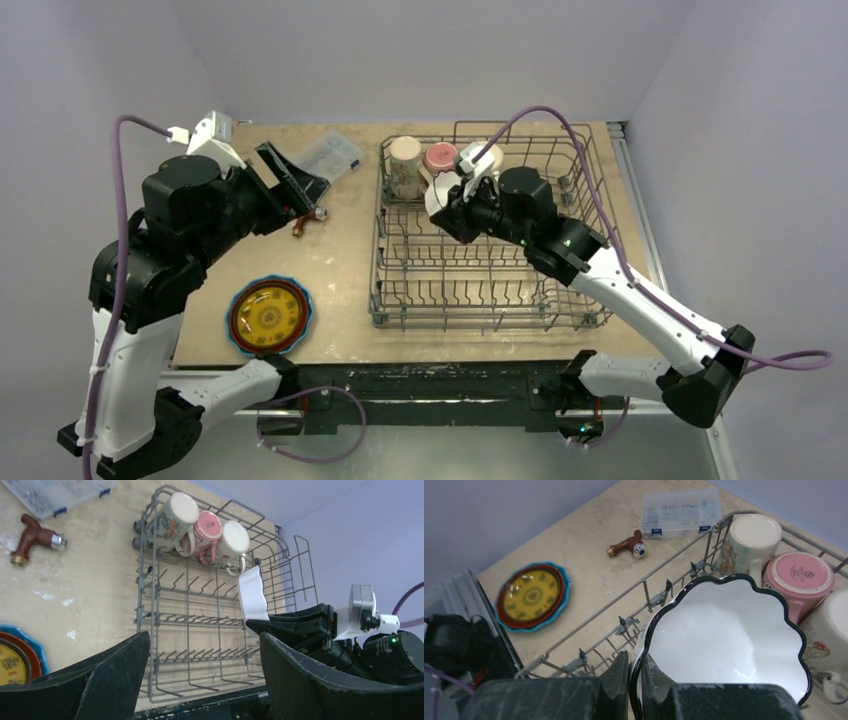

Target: Load the mixed dishes into the dish rack

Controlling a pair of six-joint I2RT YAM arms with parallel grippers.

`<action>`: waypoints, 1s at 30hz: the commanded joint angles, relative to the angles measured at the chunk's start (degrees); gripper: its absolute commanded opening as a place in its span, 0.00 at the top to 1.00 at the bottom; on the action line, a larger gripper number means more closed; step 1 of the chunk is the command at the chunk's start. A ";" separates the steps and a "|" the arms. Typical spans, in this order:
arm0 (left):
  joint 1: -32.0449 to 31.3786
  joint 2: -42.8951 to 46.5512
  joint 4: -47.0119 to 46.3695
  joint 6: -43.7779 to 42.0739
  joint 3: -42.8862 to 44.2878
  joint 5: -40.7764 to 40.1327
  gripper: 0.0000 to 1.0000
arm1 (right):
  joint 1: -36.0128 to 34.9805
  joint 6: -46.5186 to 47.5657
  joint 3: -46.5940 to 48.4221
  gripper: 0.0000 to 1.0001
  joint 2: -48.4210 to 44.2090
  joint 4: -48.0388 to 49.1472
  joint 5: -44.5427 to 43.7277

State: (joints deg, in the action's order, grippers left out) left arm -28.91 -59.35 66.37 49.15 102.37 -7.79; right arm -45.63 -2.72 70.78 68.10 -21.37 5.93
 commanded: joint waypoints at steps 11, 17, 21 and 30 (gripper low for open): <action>0.30 -1.09 1.38 -18.00 11.28 -0.74 0.20 | 17.48 -54.61 -10.39 1.00 10.65 61.49 27.48; 0.26 2.91 0.30 -19.26 5.70 -0.27 0.20 | 17.53 -69.17 -8.06 1.00 19.95 75.17 25.91; 0.25 4.19 0.61 -19.53 5.05 1.29 0.20 | 17.26 -76.69 -9.33 1.00 24.36 84.18 22.77; 0.25 5.56 0.43 -21.99 4.79 0.97 0.20 | 14.35 -81.48 -12.96 1.00 26.93 87.01 14.80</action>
State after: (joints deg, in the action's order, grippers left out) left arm -28.91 -54.13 68.12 30.09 107.00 -7.44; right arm -29.65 -79.20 59.16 97.19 53.98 26.30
